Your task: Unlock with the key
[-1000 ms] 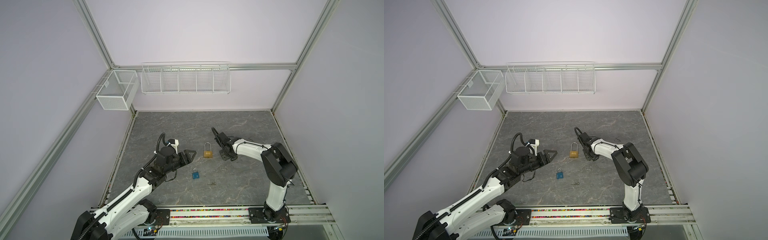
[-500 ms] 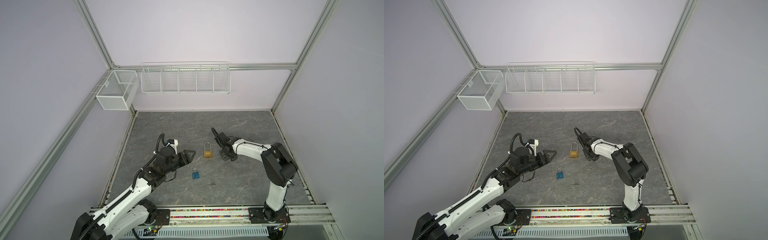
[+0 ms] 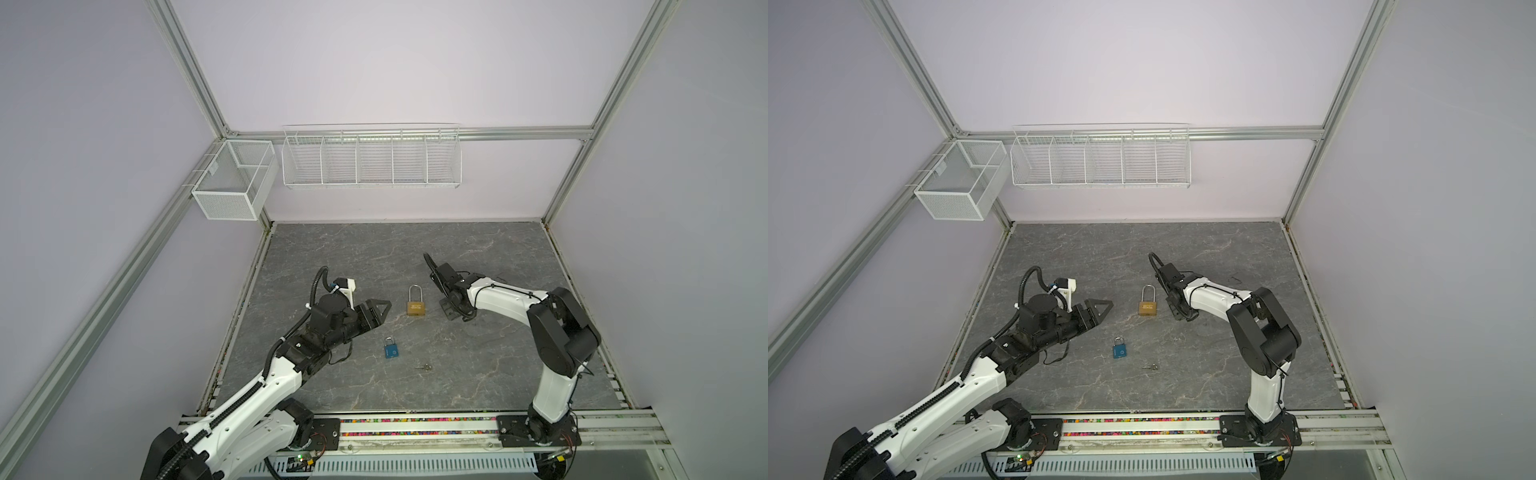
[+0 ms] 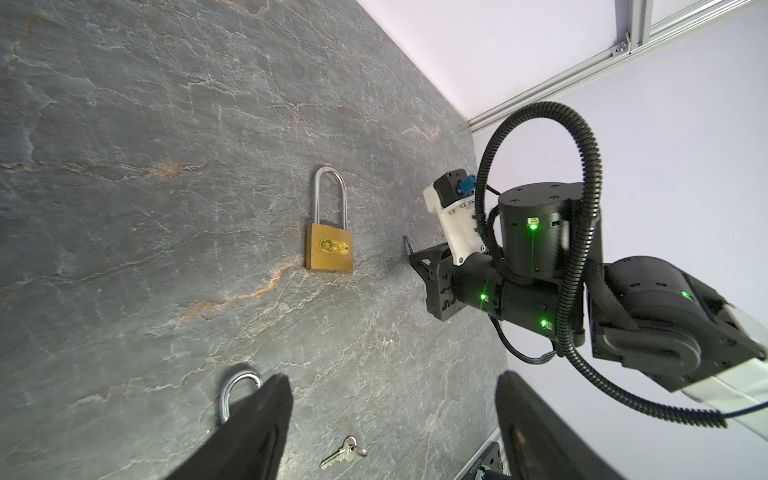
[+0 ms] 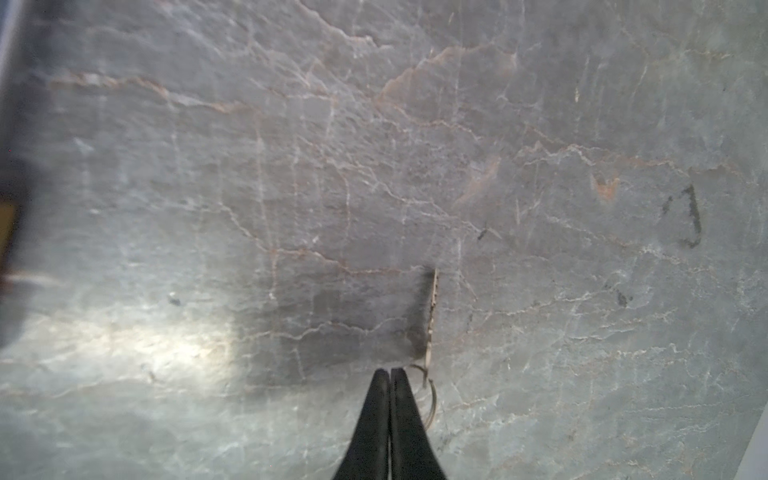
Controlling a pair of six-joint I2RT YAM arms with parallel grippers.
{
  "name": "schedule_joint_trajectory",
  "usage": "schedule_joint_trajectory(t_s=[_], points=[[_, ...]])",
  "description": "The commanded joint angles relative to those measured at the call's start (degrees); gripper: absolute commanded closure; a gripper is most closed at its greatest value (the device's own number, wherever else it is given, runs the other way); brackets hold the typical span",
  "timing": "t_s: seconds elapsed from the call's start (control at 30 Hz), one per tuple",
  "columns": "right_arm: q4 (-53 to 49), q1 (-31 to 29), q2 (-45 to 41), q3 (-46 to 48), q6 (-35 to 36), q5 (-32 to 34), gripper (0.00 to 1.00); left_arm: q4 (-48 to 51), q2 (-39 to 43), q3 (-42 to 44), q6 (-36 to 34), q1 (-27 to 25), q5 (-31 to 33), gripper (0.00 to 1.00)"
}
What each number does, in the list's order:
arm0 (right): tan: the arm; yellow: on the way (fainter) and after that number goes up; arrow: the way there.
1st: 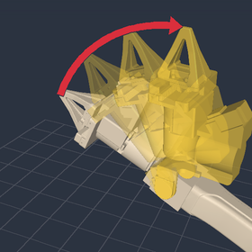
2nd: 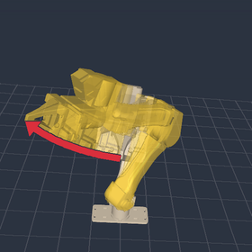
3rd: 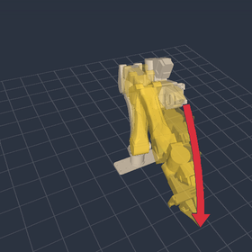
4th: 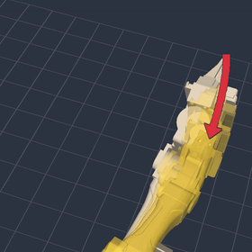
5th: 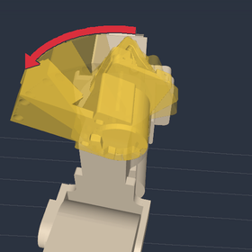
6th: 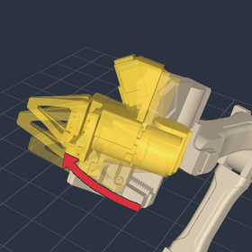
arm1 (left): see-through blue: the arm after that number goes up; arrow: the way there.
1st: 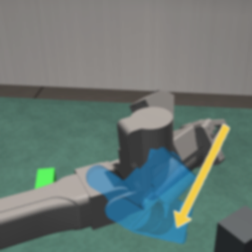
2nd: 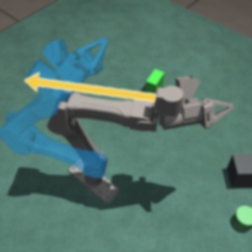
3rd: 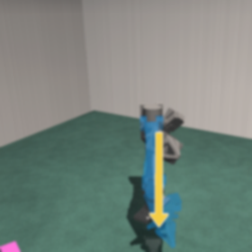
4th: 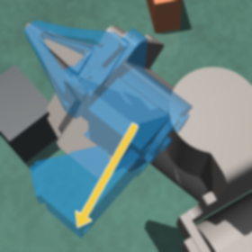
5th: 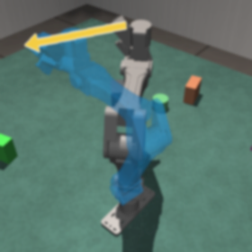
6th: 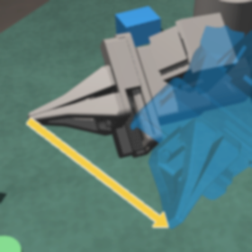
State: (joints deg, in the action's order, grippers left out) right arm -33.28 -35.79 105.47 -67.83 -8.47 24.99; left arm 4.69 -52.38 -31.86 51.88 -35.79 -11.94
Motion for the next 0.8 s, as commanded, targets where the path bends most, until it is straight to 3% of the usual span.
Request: schedule_joint_trajectory(t_s=[0.0,0.17,0.33,0.43,0.5,0.77], points=[[-0.6,-0.7,-3.9,-0.8,2.3,-2.1,0.93,0.3,0.3,0.2,1.1,-0.2,1.2,0.21],[1.6,-1.3,-7.7,0.2,5.8,-5.7,0.93,-2.9,-3.1,1.1,11.8,-0.2,4.0,0.23],[2.2,-2.0,-11.6,0.8,8.2,-10.6,0.93,-4.7,-11.2,-1.9,17.5,-0.2,1.5,0.23],[1.5,-2.1,-14.2,0.5,8.6,-14.8,0.93,-14.6,-15.9,-0.6,22.0,-0.2,-2.1,0.25],[0.8,-2.2,-15.9,0.3,8.7,-17.5,0.93,-21.8,-18.5,0.6,25.5,-0.3,-3.5,0.31],[-0.6,-2.5,-21.8,-1.7,4.1,-21.4,0.93,-33.8,-23.1,0.6,40.2,-4.3,0.5,0.35]])
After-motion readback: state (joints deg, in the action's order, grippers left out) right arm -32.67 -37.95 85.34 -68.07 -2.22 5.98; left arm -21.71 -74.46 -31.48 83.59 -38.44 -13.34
